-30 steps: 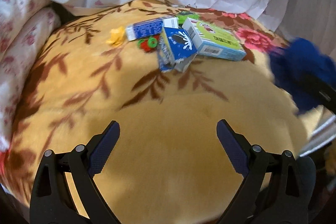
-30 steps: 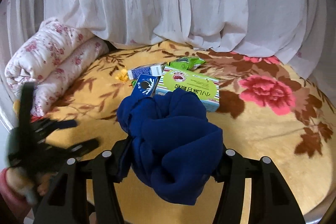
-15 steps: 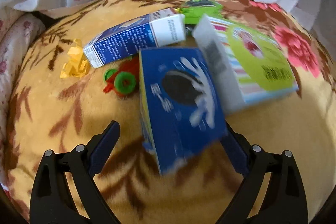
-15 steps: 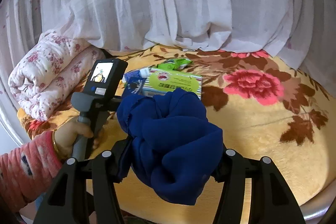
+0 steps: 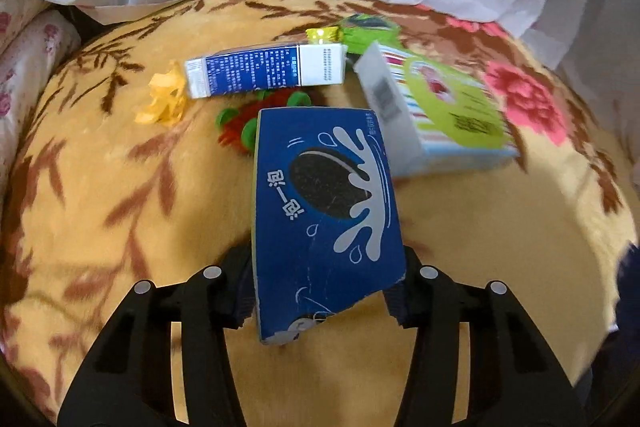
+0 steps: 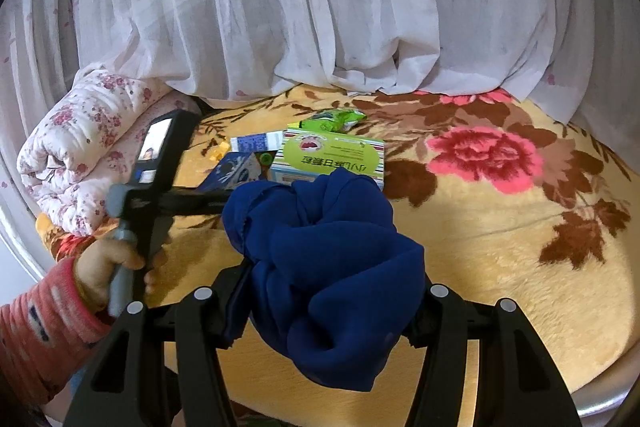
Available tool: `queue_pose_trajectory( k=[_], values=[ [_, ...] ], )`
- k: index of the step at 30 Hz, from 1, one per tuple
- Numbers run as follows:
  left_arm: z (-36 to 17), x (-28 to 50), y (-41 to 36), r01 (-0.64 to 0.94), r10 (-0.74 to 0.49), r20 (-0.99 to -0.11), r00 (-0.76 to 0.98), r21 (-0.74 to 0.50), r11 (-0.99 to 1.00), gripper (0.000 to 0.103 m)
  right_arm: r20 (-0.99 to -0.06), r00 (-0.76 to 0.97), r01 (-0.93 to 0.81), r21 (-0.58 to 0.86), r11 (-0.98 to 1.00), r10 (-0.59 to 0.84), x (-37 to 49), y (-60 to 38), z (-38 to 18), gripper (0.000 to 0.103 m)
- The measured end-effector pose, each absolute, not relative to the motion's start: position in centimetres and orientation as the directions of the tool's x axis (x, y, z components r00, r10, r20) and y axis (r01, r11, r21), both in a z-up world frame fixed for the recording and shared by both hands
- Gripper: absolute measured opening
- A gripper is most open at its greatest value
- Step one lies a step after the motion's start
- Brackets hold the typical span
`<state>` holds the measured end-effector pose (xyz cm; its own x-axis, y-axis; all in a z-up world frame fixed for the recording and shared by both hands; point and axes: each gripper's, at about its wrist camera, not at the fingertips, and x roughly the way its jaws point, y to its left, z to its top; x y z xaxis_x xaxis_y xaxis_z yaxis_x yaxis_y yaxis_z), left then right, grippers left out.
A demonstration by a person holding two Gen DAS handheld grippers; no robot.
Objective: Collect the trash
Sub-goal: 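Carry the blue carton and blue cloth down and drop them into the orange bin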
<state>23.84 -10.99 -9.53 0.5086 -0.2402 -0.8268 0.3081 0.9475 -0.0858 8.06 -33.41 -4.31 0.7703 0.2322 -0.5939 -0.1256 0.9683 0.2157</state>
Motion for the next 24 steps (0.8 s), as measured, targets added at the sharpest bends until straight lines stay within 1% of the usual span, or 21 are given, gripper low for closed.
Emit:
queue_pose_trajectory(
  k=[7,12,18,24],
  values=[
    [-6.2,15.9,-8.3,0.380,-0.336,-0.773,0.538,-0.134,0.915,0.049,-0.590,0.768,-0.156,0.205,0.966,0.249,6.1,-31.9,-3.7,0.058],
    [-4.7,10.0,-6.0,0.415,-0.366,-0.746,0.556,-0.133,0.900,0.049,-0.591,0.765,-0.184,0.182,0.966,0.257,3.9,-30.4,-3.3,0.058],
    [-5.0,4.0,-3.8,0.435,-0.385,-0.743,0.547,-0.140,0.889,0.049,-0.604,0.751,-0.227,0.146,0.963,0.268,0.9,-28.2,-3.2,0.058],
    [-6.9,-0.5,-2.5,0.453,-0.398,-0.765,0.506,-0.157,0.878,0.049,-0.628,0.725,-0.276,0.110,0.955,0.281,-2.1,-26.0,-3.6,0.058]
  ],
)
